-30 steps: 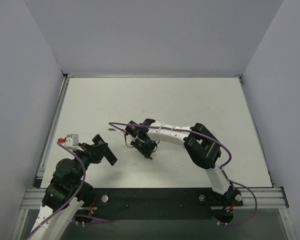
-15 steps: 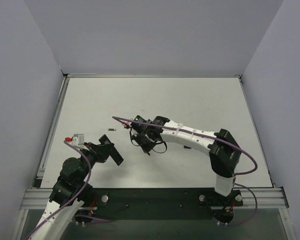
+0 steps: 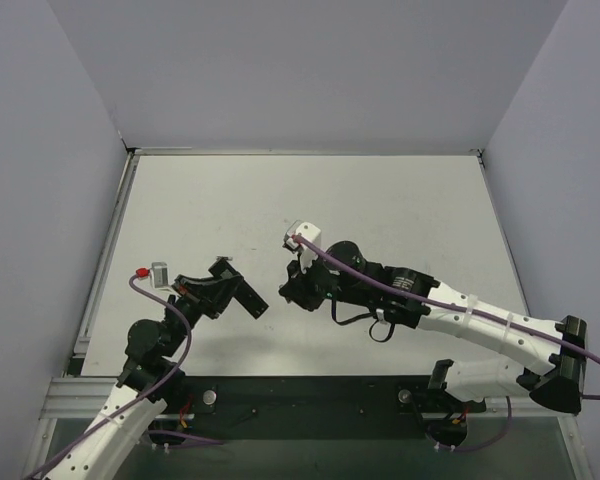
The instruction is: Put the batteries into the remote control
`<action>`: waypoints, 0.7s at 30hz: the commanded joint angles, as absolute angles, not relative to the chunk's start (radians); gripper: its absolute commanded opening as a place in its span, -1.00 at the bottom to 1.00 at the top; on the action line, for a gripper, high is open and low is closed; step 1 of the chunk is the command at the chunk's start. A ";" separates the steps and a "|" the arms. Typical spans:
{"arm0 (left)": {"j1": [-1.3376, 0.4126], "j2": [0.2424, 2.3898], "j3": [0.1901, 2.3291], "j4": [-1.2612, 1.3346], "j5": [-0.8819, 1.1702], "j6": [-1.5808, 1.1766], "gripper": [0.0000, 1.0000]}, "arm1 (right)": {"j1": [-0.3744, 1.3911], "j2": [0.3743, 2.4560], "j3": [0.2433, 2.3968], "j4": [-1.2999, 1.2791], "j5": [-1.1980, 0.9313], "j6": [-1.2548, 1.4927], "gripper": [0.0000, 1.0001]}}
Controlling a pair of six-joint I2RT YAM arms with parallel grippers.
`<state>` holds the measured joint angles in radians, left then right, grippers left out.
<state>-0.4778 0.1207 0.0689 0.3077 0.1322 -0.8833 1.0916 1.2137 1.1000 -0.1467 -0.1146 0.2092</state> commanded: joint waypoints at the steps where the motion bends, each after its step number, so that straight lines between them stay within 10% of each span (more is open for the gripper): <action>1: -0.477 0.222 0.077 0.639 0.193 -0.954 -1.00 | 1.147 1.178 1.023 0.124 -0.114 0.224 -1.00; 21: -0.477 0.229 0.114 0.650 0.184 -1.000 -1.00 | 1.244 1.312 1.057 0.264 -0.046 0.097 -1.00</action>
